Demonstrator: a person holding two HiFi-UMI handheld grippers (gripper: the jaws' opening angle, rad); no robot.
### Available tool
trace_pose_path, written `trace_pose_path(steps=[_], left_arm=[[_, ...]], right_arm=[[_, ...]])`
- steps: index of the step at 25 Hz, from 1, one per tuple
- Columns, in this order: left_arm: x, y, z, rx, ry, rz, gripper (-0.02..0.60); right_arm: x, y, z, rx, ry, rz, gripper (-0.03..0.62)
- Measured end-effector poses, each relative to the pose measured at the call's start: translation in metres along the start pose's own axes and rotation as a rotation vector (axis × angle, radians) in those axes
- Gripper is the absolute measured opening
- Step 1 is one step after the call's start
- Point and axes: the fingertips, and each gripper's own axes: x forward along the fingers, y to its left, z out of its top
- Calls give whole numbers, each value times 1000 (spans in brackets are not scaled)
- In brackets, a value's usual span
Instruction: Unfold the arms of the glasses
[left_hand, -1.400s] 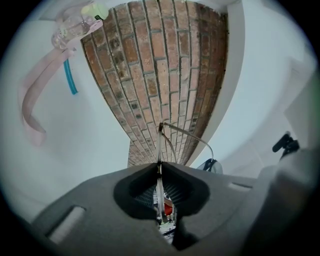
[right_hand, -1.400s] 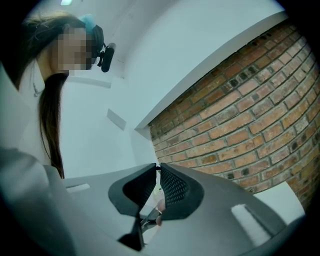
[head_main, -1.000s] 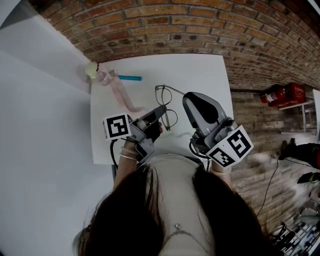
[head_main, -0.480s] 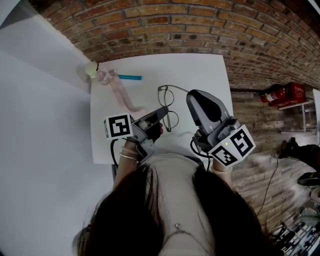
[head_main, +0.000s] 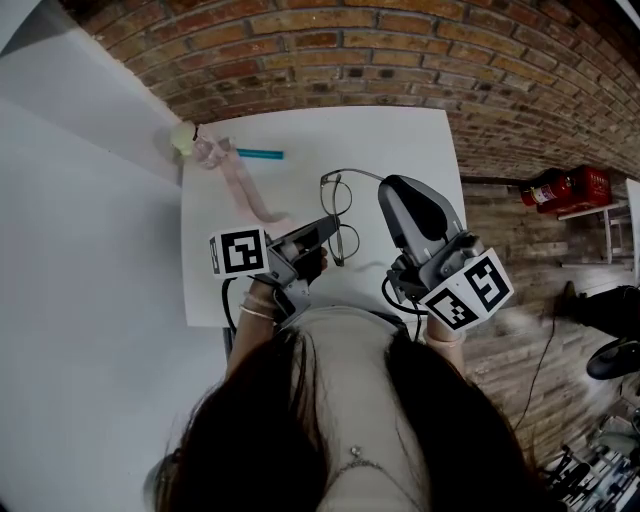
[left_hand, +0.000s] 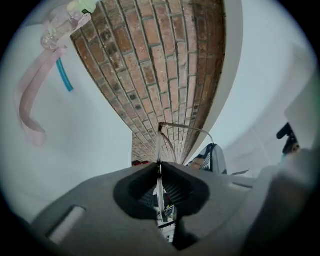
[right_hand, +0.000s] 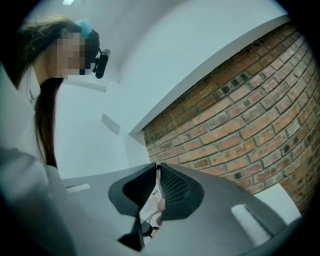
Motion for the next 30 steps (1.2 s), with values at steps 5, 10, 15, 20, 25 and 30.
trace_pose_path(steps=[5,10,15,20,25,30], left_arm=[[1,0,-3,11,14,10,26],[2,3,-7,25,35,16,26],[3,3,-9,35,47,23,26],[3,4,-10,37,51,28,26],[3,4,-7,22,35,22,26],[4,4,-5,15,18,18,26]], right_arm=[[-2,-3,1,8,-11,-14,32],[-3,-7,0,14,-22,-24,32],[-5,-9,1,16,-28,-30,32],[-5,-11,0,22,-31,-33,34],[-5,-10,0,30,-36,-21,34],[-5,-9,1,34,-40,-11,34]])
